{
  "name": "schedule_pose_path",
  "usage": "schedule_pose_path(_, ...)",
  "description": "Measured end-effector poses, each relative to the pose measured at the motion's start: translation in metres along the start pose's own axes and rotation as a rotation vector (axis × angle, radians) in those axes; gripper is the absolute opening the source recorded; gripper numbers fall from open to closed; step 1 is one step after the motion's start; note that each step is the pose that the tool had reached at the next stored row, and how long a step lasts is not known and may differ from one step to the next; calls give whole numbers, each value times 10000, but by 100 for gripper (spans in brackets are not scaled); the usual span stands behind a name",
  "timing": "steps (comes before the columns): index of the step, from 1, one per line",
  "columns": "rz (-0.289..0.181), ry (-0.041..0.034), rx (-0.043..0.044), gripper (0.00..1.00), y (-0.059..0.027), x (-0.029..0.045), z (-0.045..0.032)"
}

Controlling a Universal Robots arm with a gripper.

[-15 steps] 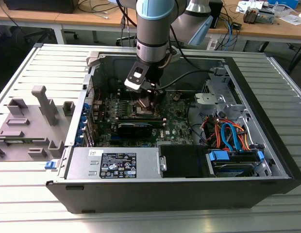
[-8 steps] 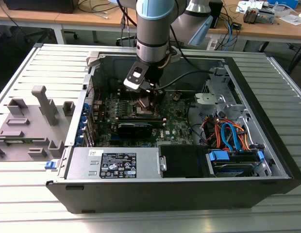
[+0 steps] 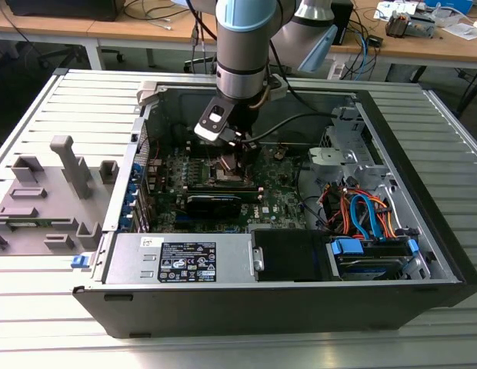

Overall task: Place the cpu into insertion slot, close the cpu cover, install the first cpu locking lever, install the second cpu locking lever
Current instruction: 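Place the cpu into insertion slot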

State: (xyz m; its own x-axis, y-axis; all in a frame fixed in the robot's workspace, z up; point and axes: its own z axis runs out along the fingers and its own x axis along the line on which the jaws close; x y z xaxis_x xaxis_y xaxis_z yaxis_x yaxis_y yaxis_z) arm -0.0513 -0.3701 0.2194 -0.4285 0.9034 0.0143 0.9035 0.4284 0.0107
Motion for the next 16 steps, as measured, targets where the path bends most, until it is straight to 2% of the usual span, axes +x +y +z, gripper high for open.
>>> schedule_pose_path(16,384,-4,-6,55,0,0,0)
